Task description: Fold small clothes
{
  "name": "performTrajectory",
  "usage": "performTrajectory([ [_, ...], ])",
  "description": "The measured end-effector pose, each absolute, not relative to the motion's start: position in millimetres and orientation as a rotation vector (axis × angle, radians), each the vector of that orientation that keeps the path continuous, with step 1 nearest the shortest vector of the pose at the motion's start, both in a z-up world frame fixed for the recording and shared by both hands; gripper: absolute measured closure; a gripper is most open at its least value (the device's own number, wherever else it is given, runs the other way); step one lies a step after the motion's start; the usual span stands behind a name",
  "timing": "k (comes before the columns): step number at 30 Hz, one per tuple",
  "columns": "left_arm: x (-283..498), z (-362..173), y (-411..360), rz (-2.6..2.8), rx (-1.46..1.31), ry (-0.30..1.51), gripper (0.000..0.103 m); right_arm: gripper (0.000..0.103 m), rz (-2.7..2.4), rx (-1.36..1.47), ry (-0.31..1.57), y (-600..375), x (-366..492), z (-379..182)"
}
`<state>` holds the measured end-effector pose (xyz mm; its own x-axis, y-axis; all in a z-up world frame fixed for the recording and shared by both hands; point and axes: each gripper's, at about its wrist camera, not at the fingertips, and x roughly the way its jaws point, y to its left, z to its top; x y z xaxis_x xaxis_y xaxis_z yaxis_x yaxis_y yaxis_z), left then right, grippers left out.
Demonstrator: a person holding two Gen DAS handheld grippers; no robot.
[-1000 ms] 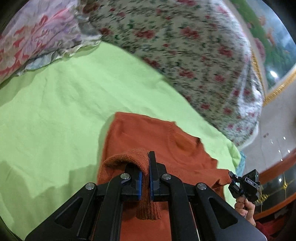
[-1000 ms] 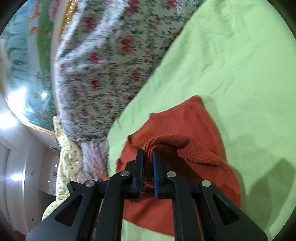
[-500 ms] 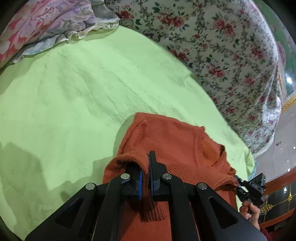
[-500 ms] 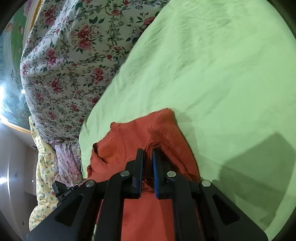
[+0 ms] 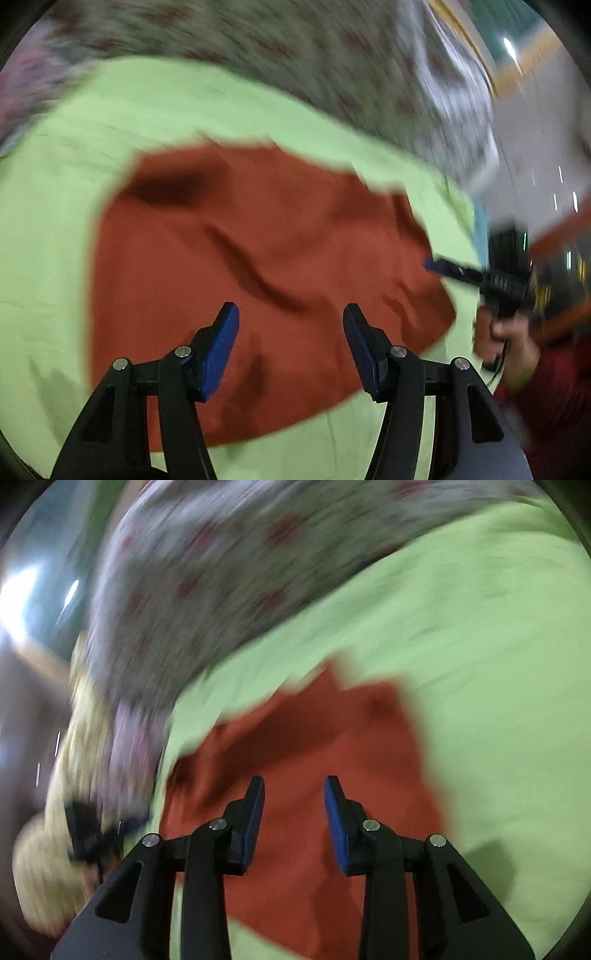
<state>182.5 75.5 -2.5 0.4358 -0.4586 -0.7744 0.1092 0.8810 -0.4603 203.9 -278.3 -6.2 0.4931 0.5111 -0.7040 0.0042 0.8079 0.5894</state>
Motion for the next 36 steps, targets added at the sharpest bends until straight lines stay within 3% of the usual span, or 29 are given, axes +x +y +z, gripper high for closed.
performTrajectory([
  [8, 226, -54, 41, -0.438, -0.318, 1.174, 0.047, 0.068, 0.622, 0.303, 1.271, -166, 222, -64],
  [13, 272, -54, 65, -0.42, -0.335, 1.153, 0.07, 0.07, 0.578, 0.32, 1.258, -181, 262, -75],
  [15, 292, -47, 85, -0.382, -0.346, 1.127, 0.073, 0.071, 0.518, 0.335, 1.222, -198, 281, -73],
  [18, 312, -39, 122, -0.26, -0.355, 1.087, 0.073, 0.068, 0.342, 0.315, 1.144, -229, 300, -63],
  [19, 315, -38, 132, -0.209, -0.346, 1.078, 0.068, 0.068, 0.258, 0.306, 1.118, -241, 303, -60],
  [21, 319, -39, 161, -0.086, -0.354, 1.057, 0.068, 0.072, 0.113, 0.404, 1.057, -284, 304, -59],
  [23, 316, -45, 185, -0.08, -0.464, 1.041, 0.075, 0.093, 0.066, 0.585, 1.02, -321, 294, -67],
  [25, 311, -49, 192, -0.072, -0.486, 1.034, 0.076, 0.097, 0.043, 0.641, 1.006, -334, 284, -71],
  [32, 268, -43, 195, 0.021, -0.51, 1.016, 0.076, 0.093, -0.013, 0.598, 0.978, -332, 259, -57],
  [36, 232, -24, 181, 0.017, -0.52, 0.994, 0.068, 0.092, -0.016, 0.575, 0.983, -324, 239, -46],
])
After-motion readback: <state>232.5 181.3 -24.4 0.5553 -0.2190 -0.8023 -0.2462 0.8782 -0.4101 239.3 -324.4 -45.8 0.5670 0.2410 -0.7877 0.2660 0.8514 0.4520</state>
